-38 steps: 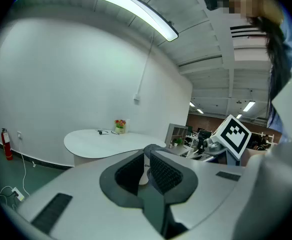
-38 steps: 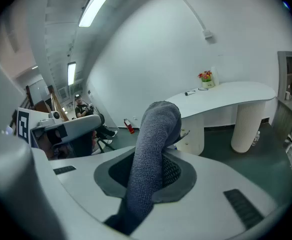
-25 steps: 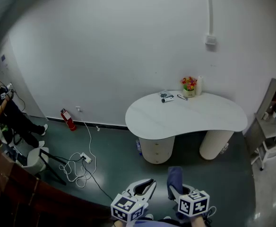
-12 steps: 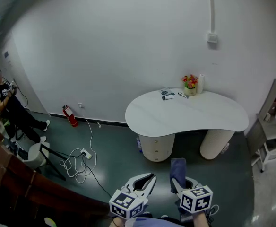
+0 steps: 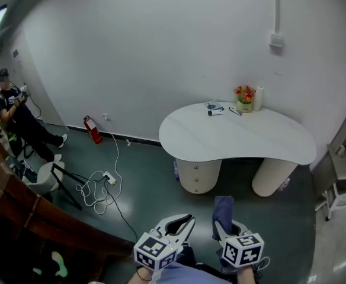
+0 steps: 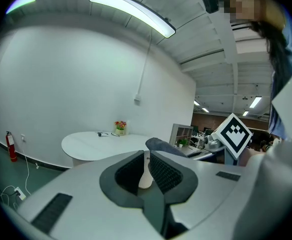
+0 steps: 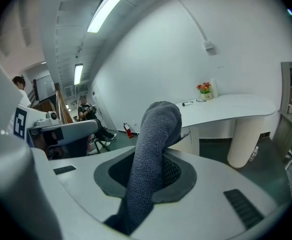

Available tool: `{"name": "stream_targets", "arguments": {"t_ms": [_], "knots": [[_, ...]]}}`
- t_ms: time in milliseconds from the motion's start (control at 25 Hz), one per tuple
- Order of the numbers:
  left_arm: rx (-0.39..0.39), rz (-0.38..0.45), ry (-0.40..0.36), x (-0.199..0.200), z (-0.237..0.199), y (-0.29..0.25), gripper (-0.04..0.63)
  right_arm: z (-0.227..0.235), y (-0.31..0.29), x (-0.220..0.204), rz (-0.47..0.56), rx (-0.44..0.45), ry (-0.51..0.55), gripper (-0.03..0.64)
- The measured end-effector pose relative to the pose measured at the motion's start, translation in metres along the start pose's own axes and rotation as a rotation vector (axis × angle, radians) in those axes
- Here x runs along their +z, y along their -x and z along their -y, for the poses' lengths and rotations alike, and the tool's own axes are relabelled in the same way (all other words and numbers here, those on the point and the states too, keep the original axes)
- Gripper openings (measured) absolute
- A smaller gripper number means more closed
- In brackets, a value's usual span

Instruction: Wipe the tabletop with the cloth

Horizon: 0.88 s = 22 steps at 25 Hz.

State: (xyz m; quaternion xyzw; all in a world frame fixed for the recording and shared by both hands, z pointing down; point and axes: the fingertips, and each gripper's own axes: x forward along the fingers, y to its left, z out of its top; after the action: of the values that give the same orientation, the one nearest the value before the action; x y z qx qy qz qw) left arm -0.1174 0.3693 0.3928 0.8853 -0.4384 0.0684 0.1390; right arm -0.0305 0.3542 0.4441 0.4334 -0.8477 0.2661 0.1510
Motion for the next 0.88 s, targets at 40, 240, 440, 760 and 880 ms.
{"name": "stream_targets", "arguments": {"t_ms": [40,240,440,760,880], "knots": [[0.003,0.002,-0.004,0.002,-0.001,-0.001,0.031,0.002,-0.002,0.001,0.000,0.003,-0.003,0.077],[0.025,0.006,-0.005,0.008,-0.020,-0.012,0.031,0.010,-0.016,0.013,0.011,0.009,-0.010,0.077],[0.014,0.010,0.001,0.014,-0.043,-0.044,0.031,0.036,-0.036,0.025,-0.001,-0.024,-0.021,0.077],[-0.022,0.017,0.013,0.036,-0.109,-0.109,0.031,0.079,-0.097,0.065,-0.028,-0.083,-0.055,0.077],[-0.018,0.014,0.021,0.050,-0.146,-0.130,0.031,0.090,-0.128,0.094,-0.028,-0.092,-0.066,0.077]]}}
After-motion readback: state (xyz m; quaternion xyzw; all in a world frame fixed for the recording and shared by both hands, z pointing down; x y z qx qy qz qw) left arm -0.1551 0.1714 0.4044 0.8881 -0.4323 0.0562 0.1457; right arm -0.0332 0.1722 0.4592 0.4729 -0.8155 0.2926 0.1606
